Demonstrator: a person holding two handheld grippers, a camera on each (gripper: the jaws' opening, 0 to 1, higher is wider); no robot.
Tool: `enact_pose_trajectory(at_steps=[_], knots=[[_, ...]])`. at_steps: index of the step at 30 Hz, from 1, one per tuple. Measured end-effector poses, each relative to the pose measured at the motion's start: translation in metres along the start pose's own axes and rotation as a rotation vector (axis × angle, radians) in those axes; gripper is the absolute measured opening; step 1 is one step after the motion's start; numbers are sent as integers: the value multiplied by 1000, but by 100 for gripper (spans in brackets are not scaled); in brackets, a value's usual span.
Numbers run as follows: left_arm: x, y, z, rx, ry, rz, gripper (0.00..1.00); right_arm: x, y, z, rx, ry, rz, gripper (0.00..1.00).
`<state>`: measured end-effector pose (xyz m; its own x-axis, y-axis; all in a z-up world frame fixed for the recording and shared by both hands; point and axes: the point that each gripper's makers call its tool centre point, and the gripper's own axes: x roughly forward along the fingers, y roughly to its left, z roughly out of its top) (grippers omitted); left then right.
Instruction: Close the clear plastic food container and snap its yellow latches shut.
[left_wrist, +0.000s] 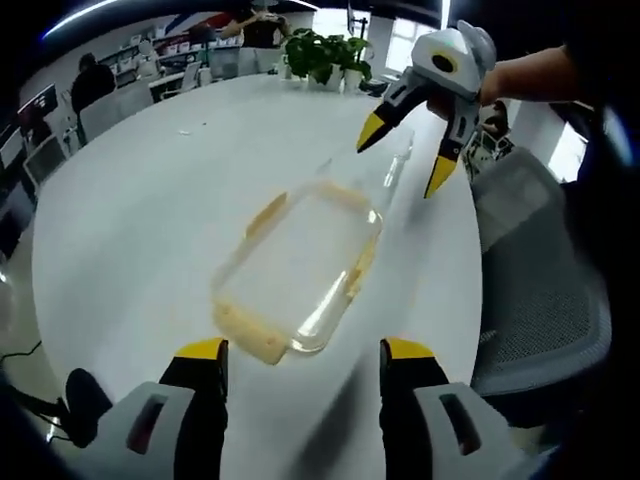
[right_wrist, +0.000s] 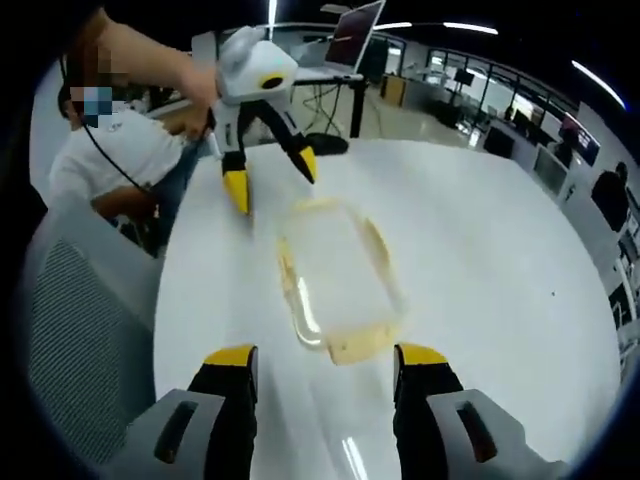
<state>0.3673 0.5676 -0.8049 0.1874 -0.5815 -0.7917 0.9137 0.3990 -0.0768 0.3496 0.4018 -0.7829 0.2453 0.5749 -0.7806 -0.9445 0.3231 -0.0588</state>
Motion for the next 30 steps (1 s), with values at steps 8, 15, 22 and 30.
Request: enact_pose_trajectory(at_steps=[8, 15, 22, 30], knots=[[6, 3, -5, 109, 65, -8, 61, 3, -5, 1, -7, 9, 8, 53], [6, 12, -2, 110, 71, 0, 61, 7, -7, 0, -25, 29, 12, 52], [5, 18, 0, 153, 84, 2, 60, 10, -11, 1, -25, 33, 15, 52], [7, 22, -6, 215, 135, 3, 60, 14, -14, 2, -45, 41, 23, 51]])
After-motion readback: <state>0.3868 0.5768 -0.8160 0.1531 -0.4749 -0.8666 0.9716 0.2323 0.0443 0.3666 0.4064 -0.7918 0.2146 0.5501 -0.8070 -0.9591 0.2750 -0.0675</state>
